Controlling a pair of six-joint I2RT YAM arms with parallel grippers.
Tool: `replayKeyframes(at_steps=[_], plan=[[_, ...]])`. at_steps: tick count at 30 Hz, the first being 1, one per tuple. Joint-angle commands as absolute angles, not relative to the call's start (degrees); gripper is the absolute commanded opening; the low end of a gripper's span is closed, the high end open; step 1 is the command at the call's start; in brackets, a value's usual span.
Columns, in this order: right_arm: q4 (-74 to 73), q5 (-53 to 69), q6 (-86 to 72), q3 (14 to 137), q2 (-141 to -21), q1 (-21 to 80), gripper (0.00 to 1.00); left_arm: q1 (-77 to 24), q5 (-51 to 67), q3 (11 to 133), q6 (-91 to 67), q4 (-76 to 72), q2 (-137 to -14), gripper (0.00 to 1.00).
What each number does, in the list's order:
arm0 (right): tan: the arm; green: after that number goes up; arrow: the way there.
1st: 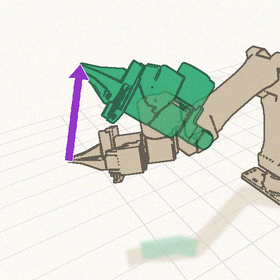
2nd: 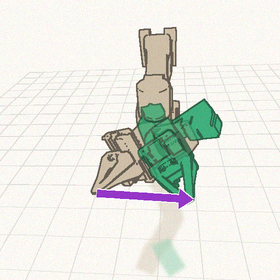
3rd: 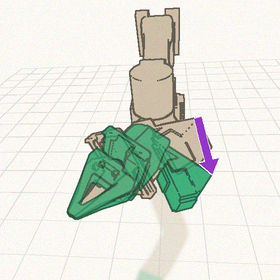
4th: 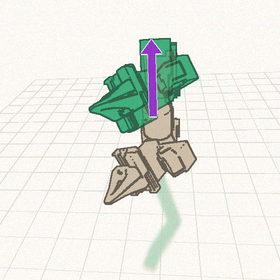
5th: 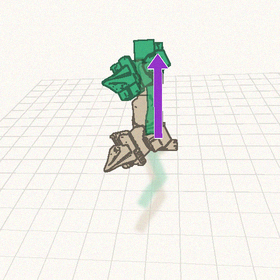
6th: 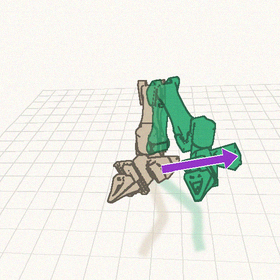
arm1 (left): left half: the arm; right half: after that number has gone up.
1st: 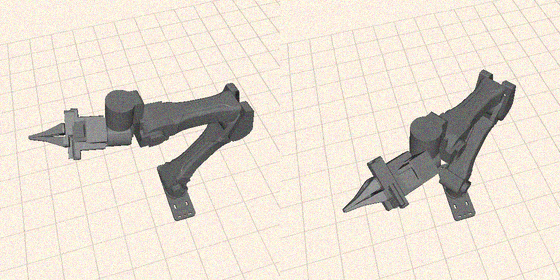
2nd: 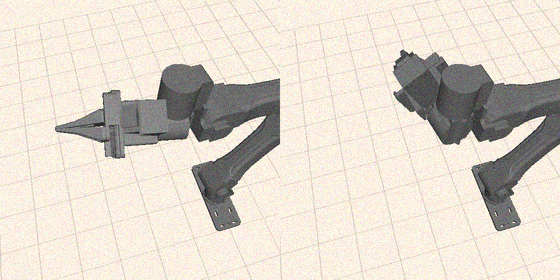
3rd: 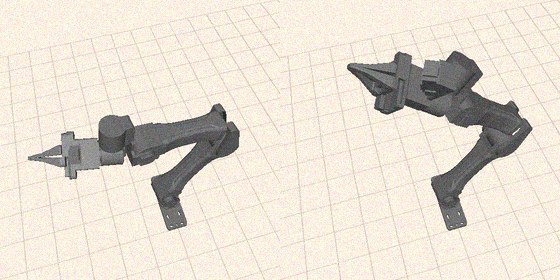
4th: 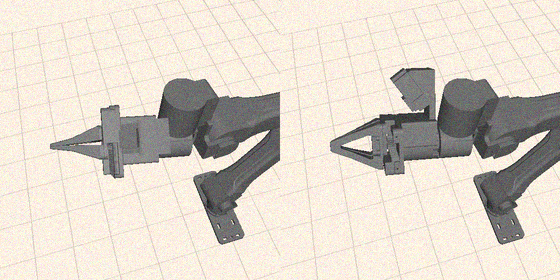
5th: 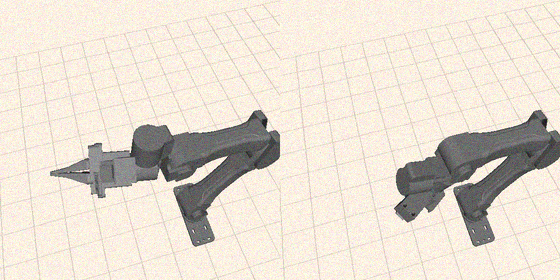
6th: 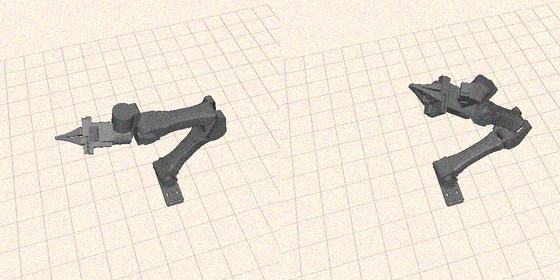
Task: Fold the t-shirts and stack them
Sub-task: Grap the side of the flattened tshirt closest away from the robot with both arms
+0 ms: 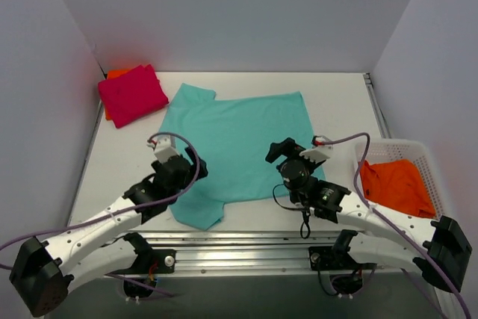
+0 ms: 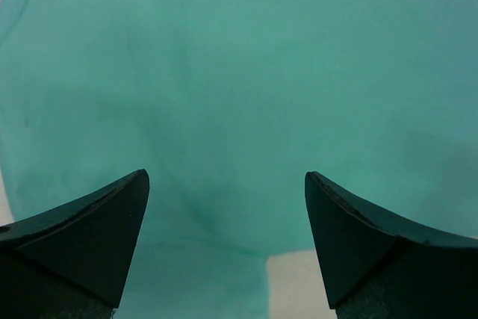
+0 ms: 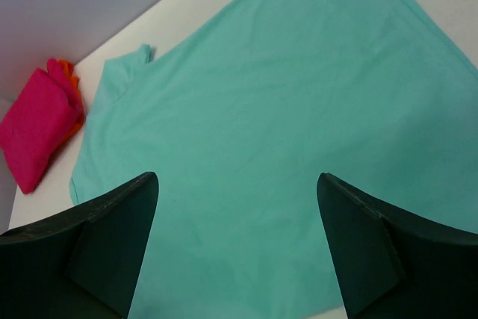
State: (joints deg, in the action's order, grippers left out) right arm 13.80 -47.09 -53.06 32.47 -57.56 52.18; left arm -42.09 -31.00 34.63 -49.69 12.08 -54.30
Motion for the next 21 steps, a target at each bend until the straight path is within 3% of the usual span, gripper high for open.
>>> replayKeyframes(at_steps=[1, 6, 9, 14, 17, 21], plan=[[3.4, -56.2, -60.3, 30.6, -54.7, 59.6, 0.83, -52.6, -38.1, 31.6, -66.0, 26.0, -51.2, 0.94], [0.4, -59.3, -65.2, 31.5, -56.6, 65.8, 0.84, -69.5, -45.2, 37.9, -87.1, 50.2, -58.9, 0.94], [-2.8, -61.9, -66.8, 33.0, -60.0, 68.1, 0.84, -81.9, -47.3, 41.9, -108.6, 64.5, -67.1, 0.94], [-4.7, -63.5, -68.6, 33.8, -62.8, 68.9, 0.86, -97.2, -44.0, 45.5, -130.9, 71.9, -81.2, 0.94], [-4.0, -63.5, -68.7, 32.3, -61.9, 69.1, 0.88, -100.9, -43.7, 48.1, -141.0, 80.5, -85.3, 0.94], [-1.6, -63.4, -67.2, 30.7, -59.9, 68.9, 0.88, -101.2, -44.7, 44.6, -144.3, 82.0, -79.8, 0.94]])
